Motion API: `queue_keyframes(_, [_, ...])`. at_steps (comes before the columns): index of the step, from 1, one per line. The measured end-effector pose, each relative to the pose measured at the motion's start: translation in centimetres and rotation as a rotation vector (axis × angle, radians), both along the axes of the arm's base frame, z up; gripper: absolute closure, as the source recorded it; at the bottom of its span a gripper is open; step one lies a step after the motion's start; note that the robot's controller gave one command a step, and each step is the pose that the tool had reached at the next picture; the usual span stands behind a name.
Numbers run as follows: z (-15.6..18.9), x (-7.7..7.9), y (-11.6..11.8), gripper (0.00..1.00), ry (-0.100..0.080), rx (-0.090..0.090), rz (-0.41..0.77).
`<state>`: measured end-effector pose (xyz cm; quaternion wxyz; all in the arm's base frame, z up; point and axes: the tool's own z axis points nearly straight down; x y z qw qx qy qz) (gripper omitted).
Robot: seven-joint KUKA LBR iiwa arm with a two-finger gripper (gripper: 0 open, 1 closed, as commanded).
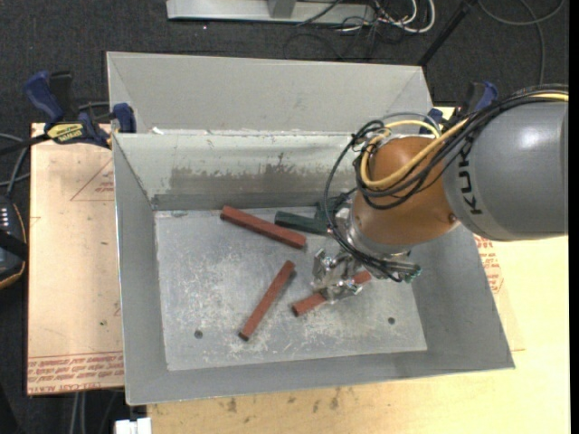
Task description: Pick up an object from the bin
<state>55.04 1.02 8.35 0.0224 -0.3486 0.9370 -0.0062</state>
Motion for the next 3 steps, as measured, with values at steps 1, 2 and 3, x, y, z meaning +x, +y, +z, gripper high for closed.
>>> queue_keyframes(1, [4.2,-1.4,0.3,1.00,0.047,-0.002,-0.018])
queue_keyframes(2, [18.0,-2.0,-7.4,1.00,0.042,-0.008,0.236])
queue_keyframes(3, [18.0,-2.0,-7.4,1.00,0.043,-0.007,0.236])
